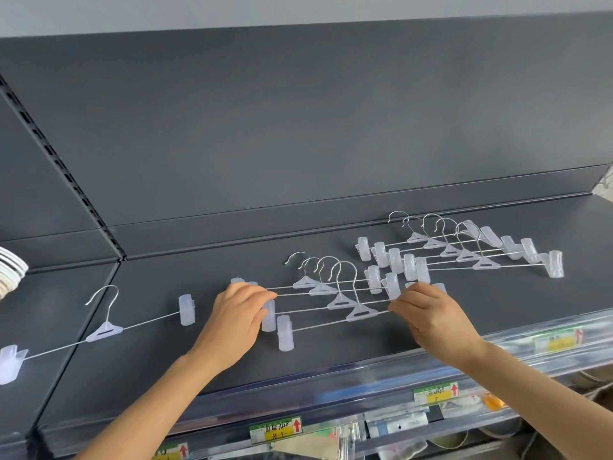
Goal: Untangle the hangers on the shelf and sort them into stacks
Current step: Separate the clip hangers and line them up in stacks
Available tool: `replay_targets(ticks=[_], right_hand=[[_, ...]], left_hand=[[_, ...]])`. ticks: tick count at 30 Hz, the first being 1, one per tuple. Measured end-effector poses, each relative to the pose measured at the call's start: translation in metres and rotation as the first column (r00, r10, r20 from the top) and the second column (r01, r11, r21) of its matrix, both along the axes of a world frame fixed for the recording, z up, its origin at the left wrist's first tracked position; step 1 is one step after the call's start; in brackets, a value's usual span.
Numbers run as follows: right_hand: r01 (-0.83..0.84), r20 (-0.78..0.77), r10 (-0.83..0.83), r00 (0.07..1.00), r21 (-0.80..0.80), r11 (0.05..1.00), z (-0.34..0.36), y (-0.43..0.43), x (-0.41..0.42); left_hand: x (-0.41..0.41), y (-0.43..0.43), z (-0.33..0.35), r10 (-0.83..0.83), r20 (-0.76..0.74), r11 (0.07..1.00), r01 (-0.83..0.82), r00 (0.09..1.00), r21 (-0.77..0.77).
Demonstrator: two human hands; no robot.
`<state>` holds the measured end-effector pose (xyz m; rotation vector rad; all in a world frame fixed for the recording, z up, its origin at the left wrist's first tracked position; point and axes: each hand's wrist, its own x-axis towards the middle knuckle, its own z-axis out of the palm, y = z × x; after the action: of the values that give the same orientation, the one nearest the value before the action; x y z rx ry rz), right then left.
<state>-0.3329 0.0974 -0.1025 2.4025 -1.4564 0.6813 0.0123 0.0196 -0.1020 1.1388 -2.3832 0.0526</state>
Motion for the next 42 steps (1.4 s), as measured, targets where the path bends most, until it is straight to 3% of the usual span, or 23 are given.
replay_targets(ticks=[12, 19, 23, 33, 42], right_hand=[[0.033, -0.056, -0.031, 0.998, 0.043, 0.999, 0.0, -0.01, 0.006], [0.045, 0.019, -0.048, 0.999, 0.134, 0.99, 0.009, -0.009, 0.016], [0.026, 0.063, -0.032, 0.998, 0.101, 0.995, 0.014, -0.012, 0.03], [-0.054, 0.064, 0.05, 0.997, 0.06, 0.997, 0.03, -0.04, 0.113], [-0.216, 0.043, 0.214, 0.976, 0.048, 0.975, 0.053, -0.068, 0.224]], left_hand=[[0.0, -0.001, -0.004, -0.001, -0.006, 0.999, 0.002, 1.0, 0.032], [-0.001, 0.003, -0.001, -0.004, -0.011, 0.996, 0.005, 1.0, 0.094], [0.004, 0.004, 0.002, -0.016, -0.012, 0.995, 0.017, 1.0, 0.101], [0.051, 0.012, 0.017, 0.022, 0.013, 0.986, -0.024, 1.0, 0.165], [0.131, 0.018, 0.029, 0.174, 0.011, 0.966, -0.173, 0.985, 0.192]])
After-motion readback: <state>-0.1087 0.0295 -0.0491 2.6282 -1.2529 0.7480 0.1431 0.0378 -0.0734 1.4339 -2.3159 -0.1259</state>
